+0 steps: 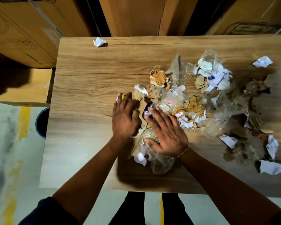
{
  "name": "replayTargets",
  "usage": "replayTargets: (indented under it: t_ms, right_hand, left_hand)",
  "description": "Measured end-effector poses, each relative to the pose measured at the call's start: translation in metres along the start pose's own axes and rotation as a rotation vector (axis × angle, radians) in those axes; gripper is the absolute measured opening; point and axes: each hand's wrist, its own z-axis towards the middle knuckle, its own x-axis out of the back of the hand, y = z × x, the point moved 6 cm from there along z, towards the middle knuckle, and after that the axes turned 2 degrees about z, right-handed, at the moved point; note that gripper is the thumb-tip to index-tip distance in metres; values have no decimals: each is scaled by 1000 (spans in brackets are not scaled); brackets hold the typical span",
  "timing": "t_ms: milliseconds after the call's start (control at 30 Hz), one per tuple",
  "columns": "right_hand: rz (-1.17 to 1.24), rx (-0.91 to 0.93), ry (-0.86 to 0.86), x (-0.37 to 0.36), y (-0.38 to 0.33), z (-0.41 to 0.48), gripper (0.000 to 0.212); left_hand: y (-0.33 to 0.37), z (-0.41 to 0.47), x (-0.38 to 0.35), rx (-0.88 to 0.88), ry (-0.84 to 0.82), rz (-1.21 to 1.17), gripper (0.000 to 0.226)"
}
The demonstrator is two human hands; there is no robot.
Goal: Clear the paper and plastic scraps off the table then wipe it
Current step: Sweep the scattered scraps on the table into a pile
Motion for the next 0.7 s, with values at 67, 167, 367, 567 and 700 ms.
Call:
replayTargets:
  t_ms: [67,167,367,567,700]
  right_hand:
    - [-3,10,-6,-1,-1,1,84]
    - [-7,16,-3,1,-2,1,80]
    - [-27,32,-2,-3,-2,3,58]
    - [-20,6,-28,0,-2,6,61]
    - [20,-8,-49,-2,-2,9,58]
  left_hand:
    - [7,-7,-1,-8,16,-66,39]
    - [21,-15,-2,-31,7,-211,46]
    - [47,-26,-9,-8,-107,-389,58]
    - [45,-25,-12,-132,-171,-272,56]
    - [31,-5,7,-137,-170,-201,61]
